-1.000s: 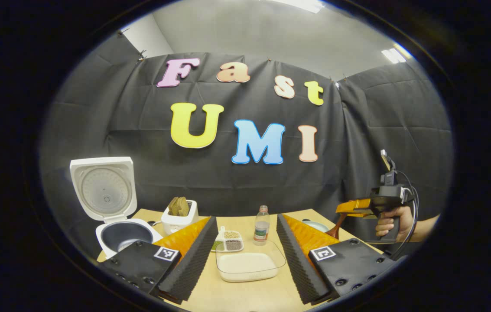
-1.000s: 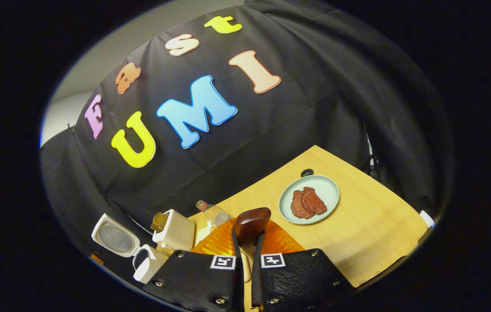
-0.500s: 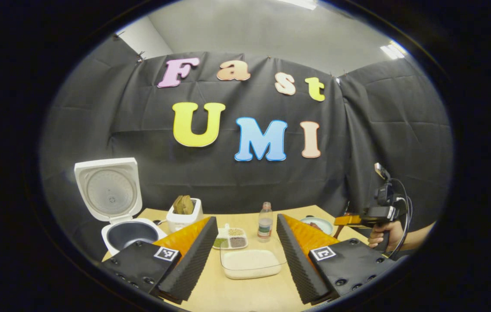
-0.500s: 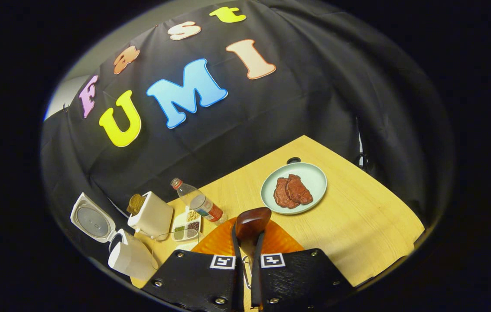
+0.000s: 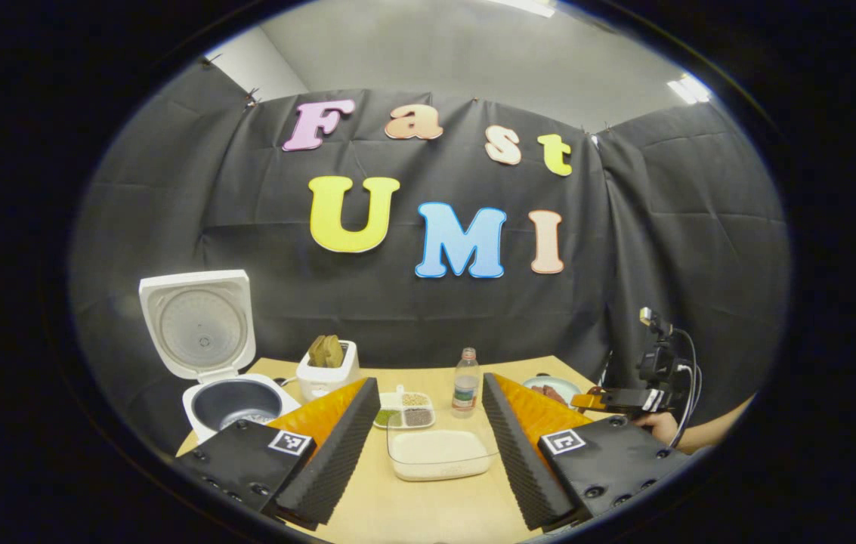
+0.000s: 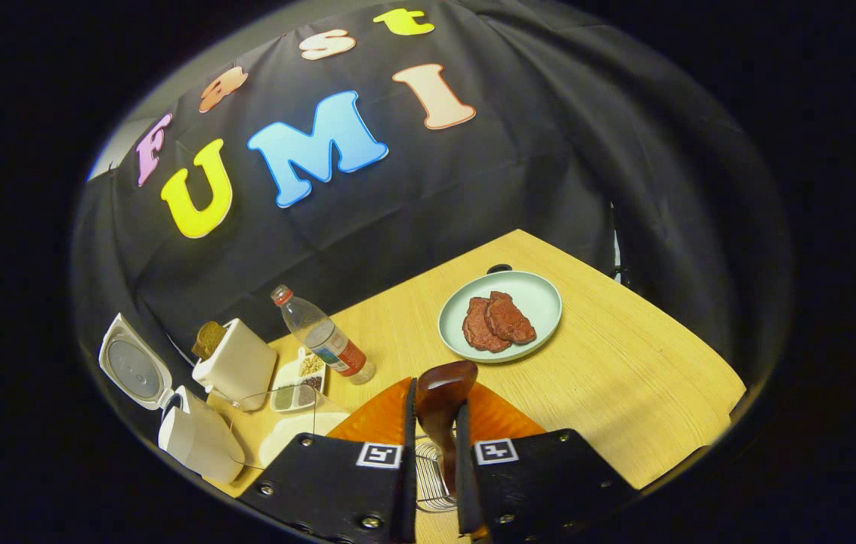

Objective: Close the left gripper, press the button to open the rice cooker; take a wooden spoon from the chopstick holder with the right hand, scoop a spoonful of rice and pour it into the rice cooker, then put the wooden spoon back into the chopstick holder.

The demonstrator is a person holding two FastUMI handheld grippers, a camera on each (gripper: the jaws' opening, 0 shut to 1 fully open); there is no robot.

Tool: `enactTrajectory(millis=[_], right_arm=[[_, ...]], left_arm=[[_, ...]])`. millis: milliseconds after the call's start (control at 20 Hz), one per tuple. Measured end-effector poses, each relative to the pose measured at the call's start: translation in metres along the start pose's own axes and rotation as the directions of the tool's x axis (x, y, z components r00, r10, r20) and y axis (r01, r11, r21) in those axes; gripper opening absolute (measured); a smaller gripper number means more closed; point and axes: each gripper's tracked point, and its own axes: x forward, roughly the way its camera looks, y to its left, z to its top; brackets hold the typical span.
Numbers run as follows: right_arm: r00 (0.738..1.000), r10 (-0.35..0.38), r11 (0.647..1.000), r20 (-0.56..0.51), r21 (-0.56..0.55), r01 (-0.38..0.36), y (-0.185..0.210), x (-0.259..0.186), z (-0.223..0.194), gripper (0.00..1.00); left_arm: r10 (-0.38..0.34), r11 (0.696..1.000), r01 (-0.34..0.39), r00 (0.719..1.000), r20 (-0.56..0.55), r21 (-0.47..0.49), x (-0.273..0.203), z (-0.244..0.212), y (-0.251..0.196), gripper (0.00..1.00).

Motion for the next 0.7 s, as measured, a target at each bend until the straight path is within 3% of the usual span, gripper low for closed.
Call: enactTrajectory(millis=[50,150,400,550,700], right_arm=[[1.0,0.009,1.0,0.006,-0.015,-0.009,-0.001,-0.007,0.0,0.3],[0.996,-0.078,0.99,0.036,-0.114,0.082,-0.03,-0.01,0.007,0.99],[0.971,-0.13,0.946,0.2,-0.268,0.181,-0.043,-0.058,0.057,0.98],[0.952,-0.075,0.939,0.295,-0.3,0.167,-0.017,-0.088,0.1,0.98],[0.933,-0.003,0.961,0.361,-0.257,0.102,0.028,-0.115,0.141,0.98]], left_arm=[[-0.008,1.0,0.008,1.0,0.004,-0.003,0.001,0.001,-0.003,0.96],[-0.024,1.0,0.024,1.0,0.011,-0.008,0.003,0.002,-0.01,0.96],[-0.061,0.998,0.062,0.998,0.028,-0.029,0.01,0.008,-0.025,0.95],[-0.067,0.997,0.068,0.997,0.042,-0.021,0.015,0.016,-0.025,0.94],[-0.054,0.999,0.054,0.997,0.056,0.009,0.016,0.023,-0.018,0.95]])
